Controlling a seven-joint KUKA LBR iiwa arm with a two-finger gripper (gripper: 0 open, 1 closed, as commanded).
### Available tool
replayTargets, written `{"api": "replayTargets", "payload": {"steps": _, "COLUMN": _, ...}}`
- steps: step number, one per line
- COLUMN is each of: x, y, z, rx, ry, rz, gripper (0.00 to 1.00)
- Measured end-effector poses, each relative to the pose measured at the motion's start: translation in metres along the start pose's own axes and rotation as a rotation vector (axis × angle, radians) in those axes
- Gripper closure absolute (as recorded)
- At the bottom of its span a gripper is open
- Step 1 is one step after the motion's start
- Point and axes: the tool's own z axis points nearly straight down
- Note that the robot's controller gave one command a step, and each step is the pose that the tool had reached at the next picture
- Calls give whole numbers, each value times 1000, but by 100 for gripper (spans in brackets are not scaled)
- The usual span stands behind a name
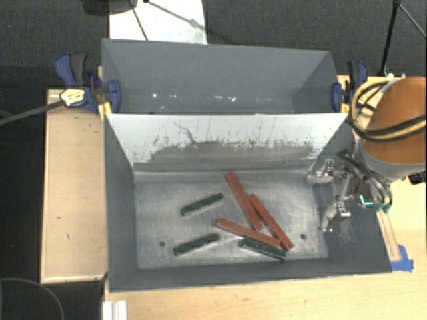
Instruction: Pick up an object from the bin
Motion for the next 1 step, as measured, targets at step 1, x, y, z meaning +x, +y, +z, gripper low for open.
{"api": "replayTargets", "payload": {"steps": 1, "x": -2, "y": 0, "z": -4, "rx": 1, "ry": -7, "rz": -4, "gripper": 0}}
